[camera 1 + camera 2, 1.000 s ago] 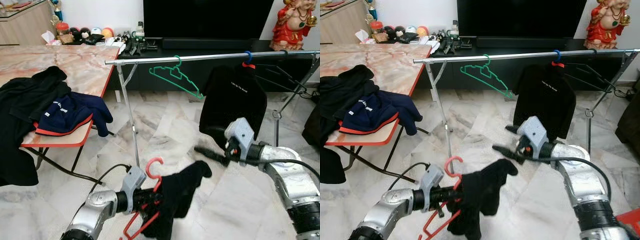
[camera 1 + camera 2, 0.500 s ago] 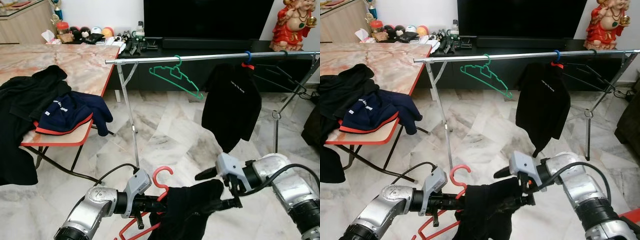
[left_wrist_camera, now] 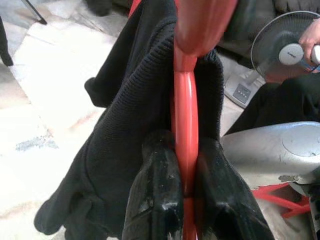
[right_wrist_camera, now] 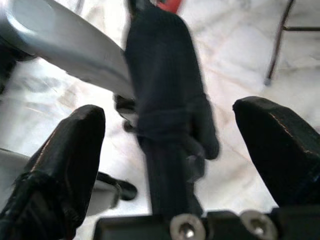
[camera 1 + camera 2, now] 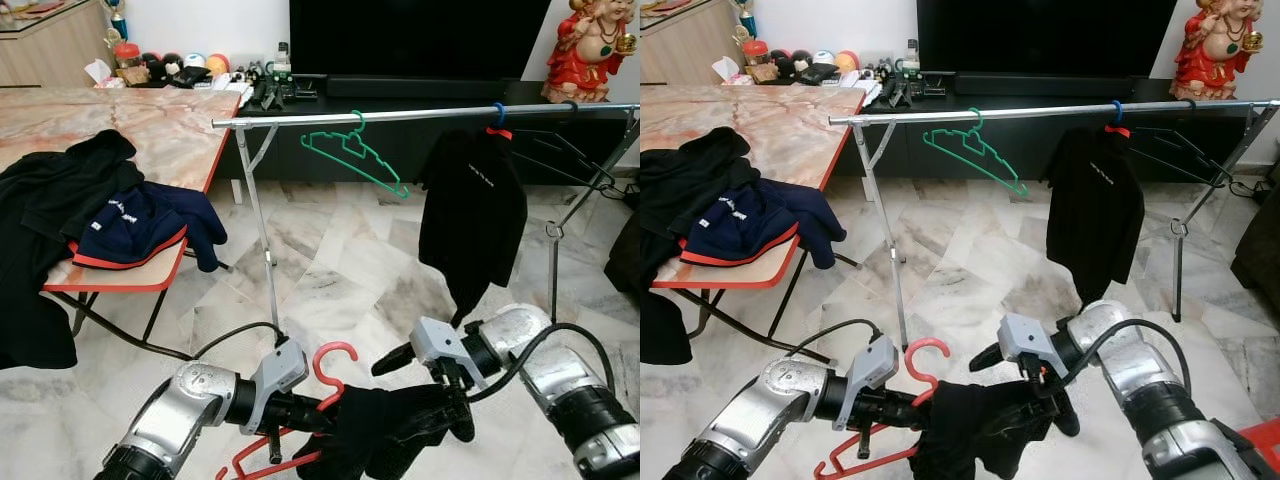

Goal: Hang hanger

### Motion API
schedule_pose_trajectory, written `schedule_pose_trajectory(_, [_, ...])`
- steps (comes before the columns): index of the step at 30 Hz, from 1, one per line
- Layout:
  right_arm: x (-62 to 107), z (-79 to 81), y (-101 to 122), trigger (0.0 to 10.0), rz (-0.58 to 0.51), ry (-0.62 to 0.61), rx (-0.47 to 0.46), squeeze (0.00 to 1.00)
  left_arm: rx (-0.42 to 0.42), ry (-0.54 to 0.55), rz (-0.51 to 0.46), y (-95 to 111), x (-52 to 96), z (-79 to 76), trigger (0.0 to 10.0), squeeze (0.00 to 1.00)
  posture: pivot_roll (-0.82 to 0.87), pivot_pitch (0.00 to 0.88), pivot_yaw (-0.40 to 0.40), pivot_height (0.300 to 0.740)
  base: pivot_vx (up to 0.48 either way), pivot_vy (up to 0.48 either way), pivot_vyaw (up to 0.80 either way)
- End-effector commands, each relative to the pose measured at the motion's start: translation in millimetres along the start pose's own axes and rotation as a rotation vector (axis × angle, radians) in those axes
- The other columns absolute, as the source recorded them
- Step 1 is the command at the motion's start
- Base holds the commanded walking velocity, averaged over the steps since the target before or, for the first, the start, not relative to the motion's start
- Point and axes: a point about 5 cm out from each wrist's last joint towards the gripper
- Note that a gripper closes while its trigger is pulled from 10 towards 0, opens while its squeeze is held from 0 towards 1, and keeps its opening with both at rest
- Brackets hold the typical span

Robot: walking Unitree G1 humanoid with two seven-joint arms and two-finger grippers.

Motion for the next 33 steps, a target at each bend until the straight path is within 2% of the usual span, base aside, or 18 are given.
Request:
schedule_pose_trajectory(1, [-4.0, -4.4, 0, 10.0, 0.017, -0.025, 0.010, 0.00, -0.056, -0.024, -0.006, 12, -1.3, -3.3, 10.0, 0.00, 0.01, 0.039, -0.029, 0.740, 0.000, 0.000, 0.00])
schedule_pose_trajectory(15, [-18.7, 7.6, -12, 10.0, 0.005, 0.107, -0.051, 0.00, -0.067, -0.030, 0.005, 14, -2.9, -5.4, 10.0, 0.00, 0.02, 0.018, -0.028, 0.740, 0.000, 0.000, 0.00])
schedule_pose_trajectory(19, [-27.4, 5.2, -12, 10.0, -0.024, 0.070, -0.082, 0.00, -0.068, -0.026, 0.001, 17, -2.9, -4.6, 10.0, 0.00, 0.02, 0.015, -0.027, 0.740, 0.000, 0.000, 0.00])
schedule_pose_trajectory(28, [-41.7, 6.8, -14, 10.0, -0.024, 0.061, -0.077, 0.00, -0.076, -0.025, 0.006, 18, -4.6, -5.5, 10.0, 0.00, 0.02, 0.016, -0.026, 0.740, 0.000, 0.000, 0.00])
schedule_pose_trajectory(29, [-42.8, 4.3, -14, 6.8, -0.016, 0.034, -0.087, 0.00, -0.074, -0.020, 0.007, 18, -4.8, -5.1, 10.0, 0.00, 0.03, 0.017, -0.028, 0.740, 0.000, 0.000, 0.00])
schedule_pose_trajectory(30, [-43.1, 3.5, -14, 6.8, -0.013, 0.026, -0.093, 0.00, -0.073, -0.019, 0.006, 18, -4.9, -4.9, 10.0, 0.00, 0.02, 0.019, -0.027, 0.740, 0.000, 0.000, 0.00])
schedule_pose_trajectory(31, [-43.5, 3.0, -14, 0.0, -0.014, 0.020, -0.096, 0.00, -0.072, -0.019, 0.006, 18, -5.4, -5.0, 10.0, 0.00, 0.03, 0.019, -0.029, 0.740, 0.000, 0.000, 0.00])
schedule_pose_trajectory(33, [-43.6, 3.7, -14, 0.0, -0.013, 0.027, -0.096, 0.00, -0.071, -0.018, 0.005, 18, -6.0, -5.0, 10.0, 0.00, 0.03, 0.021, -0.029, 0.740, 0.000, 0.000, 0.00])
Point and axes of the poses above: a point about 5 cm out from each wrist's last joint towards the gripper, its own x axis pointing back from the gripper into the wrist, its own y axis along the axis of the wrist's last joint, z = x × y, and after that the axes turned 9 degrees about x, right-handed
